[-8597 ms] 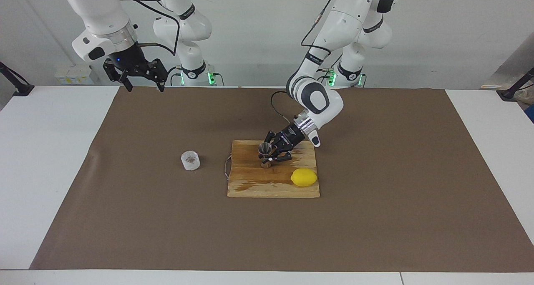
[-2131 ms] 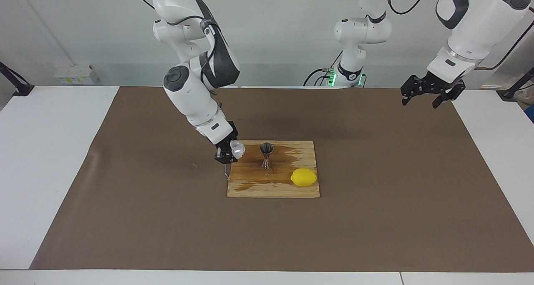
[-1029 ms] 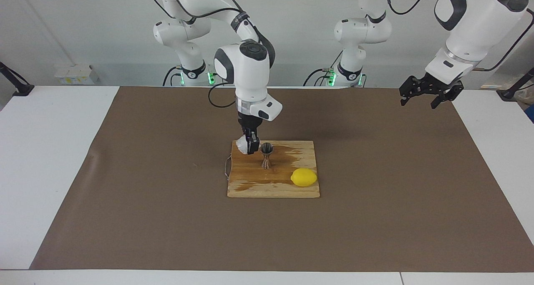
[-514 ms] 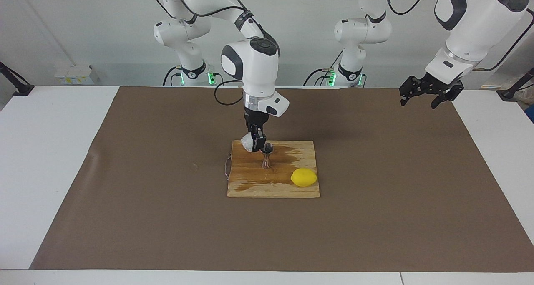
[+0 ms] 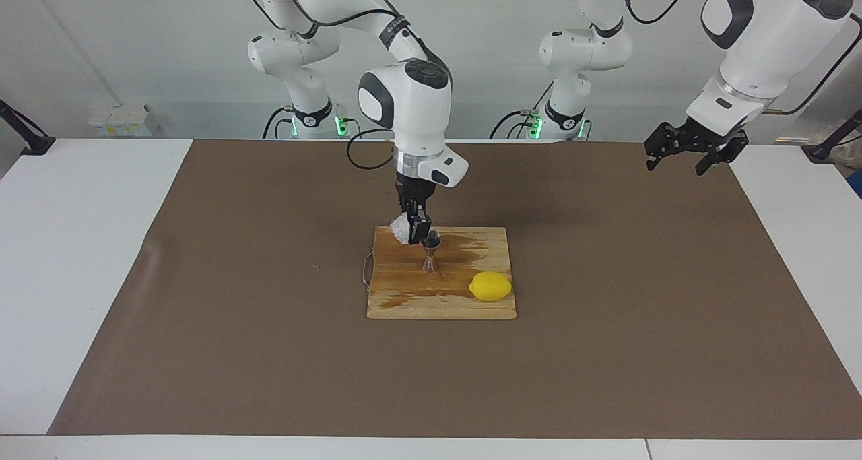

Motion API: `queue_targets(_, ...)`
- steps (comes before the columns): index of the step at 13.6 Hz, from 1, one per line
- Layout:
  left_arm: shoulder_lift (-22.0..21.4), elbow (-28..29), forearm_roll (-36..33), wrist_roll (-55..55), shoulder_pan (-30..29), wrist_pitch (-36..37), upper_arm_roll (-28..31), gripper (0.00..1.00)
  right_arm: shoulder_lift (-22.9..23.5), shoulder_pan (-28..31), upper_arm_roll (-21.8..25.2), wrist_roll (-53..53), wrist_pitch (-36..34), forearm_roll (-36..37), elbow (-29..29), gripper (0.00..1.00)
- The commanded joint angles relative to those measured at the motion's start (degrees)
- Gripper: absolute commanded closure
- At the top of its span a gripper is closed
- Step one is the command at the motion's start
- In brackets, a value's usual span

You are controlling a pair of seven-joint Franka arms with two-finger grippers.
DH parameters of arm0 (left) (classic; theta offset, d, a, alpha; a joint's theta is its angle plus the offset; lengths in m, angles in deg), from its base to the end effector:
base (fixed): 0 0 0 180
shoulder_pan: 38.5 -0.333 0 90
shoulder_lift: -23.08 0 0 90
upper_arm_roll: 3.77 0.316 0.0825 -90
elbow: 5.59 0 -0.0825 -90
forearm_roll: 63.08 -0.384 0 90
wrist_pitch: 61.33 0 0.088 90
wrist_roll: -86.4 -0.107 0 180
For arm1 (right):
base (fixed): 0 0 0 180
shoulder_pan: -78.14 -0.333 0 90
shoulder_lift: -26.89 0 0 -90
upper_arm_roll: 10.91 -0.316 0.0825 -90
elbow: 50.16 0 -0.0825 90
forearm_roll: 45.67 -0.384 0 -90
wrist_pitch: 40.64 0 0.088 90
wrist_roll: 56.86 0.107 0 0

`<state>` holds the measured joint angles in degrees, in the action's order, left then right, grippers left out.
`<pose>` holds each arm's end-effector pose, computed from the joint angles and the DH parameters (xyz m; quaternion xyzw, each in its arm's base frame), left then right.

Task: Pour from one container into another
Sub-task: 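Tilt the white cup over the metal cup with the right gripper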

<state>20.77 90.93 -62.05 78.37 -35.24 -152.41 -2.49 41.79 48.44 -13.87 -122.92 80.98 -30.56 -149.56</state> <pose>0.5404 -0.0203 0.5945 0.9958 -0.0868 -0.0268 0.0109 0.5519 0.3368 0.4409 0.5991 0.7906 0.0296 0.1233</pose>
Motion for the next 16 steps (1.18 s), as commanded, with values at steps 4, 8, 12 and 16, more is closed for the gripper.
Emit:
queue_targets(4,-1.38,1.38,-0.94,-0.32,-0.81,-0.42,-0.66,0.0,-0.84,-0.18,-0.03,1.37,-0.95,1.85,-0.35,0.99)
queue_targets(8,-1.38,1.38,-0.94,-0.32,-0.81,-0.42,-0.66,0.0,-0.84,0.26,-0.03,1.37,-0.08,1.24,-0.35,0.99)
queue_targets(12,-1.38,1.38,-0.94,-0.32,-0.81,-0.42,-0.66,0.0,-0.84,0.96,-0.21,1.9,1.84,0.1,-0.62,0.99)
queue_targets(16,-1.38,1.38,-0.94,-0.32,-0.81,-0.42,-0.66,0.0,-1.37,3.41,-0.21,-0.37,5.54,-8.41,-1.32,0.99)
